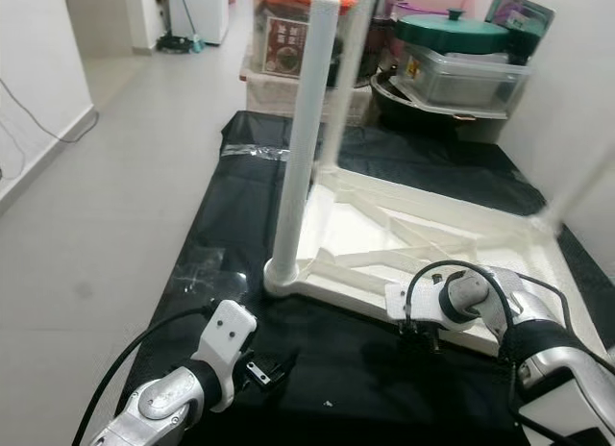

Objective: Building children table

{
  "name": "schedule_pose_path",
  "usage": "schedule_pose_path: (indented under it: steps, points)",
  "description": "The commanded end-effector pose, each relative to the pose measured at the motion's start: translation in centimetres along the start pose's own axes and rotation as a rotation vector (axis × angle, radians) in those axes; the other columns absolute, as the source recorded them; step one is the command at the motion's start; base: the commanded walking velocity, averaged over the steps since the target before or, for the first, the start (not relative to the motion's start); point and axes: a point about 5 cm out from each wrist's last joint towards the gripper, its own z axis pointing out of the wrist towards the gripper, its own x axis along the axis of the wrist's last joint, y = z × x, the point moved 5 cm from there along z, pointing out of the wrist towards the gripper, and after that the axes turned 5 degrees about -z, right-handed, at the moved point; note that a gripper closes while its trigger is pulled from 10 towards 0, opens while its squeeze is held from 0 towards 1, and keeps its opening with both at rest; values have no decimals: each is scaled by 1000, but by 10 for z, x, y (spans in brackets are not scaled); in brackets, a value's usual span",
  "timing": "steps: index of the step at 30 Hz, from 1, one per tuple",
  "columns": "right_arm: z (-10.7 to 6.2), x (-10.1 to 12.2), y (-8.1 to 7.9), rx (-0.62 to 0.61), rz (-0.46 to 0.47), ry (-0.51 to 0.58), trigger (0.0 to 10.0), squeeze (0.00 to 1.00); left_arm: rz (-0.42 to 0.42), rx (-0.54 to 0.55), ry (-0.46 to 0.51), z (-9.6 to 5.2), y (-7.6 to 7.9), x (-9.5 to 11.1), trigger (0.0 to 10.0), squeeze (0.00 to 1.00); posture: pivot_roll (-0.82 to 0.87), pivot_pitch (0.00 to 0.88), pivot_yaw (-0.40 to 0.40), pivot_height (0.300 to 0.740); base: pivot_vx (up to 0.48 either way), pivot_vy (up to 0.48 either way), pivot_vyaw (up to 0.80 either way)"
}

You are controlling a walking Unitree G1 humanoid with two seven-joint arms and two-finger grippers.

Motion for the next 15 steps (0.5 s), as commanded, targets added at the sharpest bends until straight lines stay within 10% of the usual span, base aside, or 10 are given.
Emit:
schedule_pose_path:
  steps: [1, 15]
  points:
    - [4, 7, 1, -6, -186, -19, 0, 0, -4, -5, -6, 2, 2, -1, 10000, 0, 113, 0, -123, 740, 0, 0, 0]
    - [-18, -36, 4, 90, -470, -278, 0, 0, 3, -2, -6, 3, 0, -1, 10000, 0, 115, 0, -119, 740, 0, 0, 0]
